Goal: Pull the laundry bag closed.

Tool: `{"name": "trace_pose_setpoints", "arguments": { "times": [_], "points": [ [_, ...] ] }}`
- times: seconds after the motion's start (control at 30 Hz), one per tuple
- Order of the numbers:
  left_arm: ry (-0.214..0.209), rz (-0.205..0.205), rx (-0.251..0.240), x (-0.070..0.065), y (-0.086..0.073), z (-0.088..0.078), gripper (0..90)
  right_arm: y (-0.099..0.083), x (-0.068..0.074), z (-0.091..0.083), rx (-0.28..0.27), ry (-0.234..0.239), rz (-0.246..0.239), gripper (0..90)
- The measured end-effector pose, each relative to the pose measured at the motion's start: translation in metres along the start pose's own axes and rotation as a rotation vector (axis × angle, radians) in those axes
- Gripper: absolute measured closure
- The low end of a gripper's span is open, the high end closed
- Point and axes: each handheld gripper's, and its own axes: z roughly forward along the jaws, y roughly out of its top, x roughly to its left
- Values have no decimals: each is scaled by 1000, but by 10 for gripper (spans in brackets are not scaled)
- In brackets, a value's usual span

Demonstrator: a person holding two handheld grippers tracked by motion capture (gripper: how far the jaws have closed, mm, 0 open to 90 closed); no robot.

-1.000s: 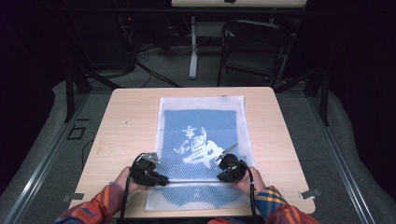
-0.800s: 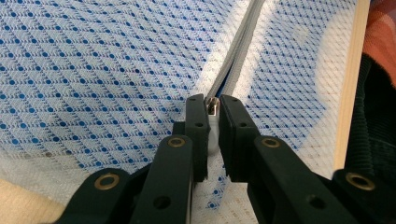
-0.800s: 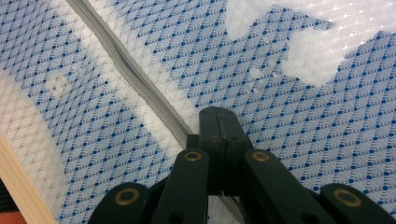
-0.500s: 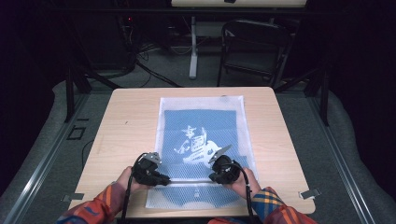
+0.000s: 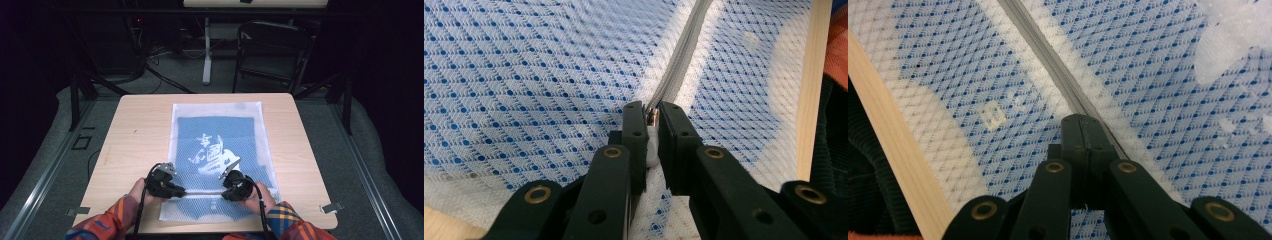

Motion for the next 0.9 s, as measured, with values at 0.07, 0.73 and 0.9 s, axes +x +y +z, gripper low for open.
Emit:
{"name": "trace_pose_setpoints", "arguments": {
  "times": [0.07, 0.73, 0.9],
  "points": [
    [-5, 1, -1, -2, 2, 2, 824, -3, -3, -2, 4, 10, 10, 900],
    [-19, 24, 12, -8, 12, 10, 824, 5, 16, -2, -70, -18, -71, 900],
    [-23, 22, 8, -7, 12, 11, 824, 12, 20, 7, -56, -6, -99, 900]
  ]
}}
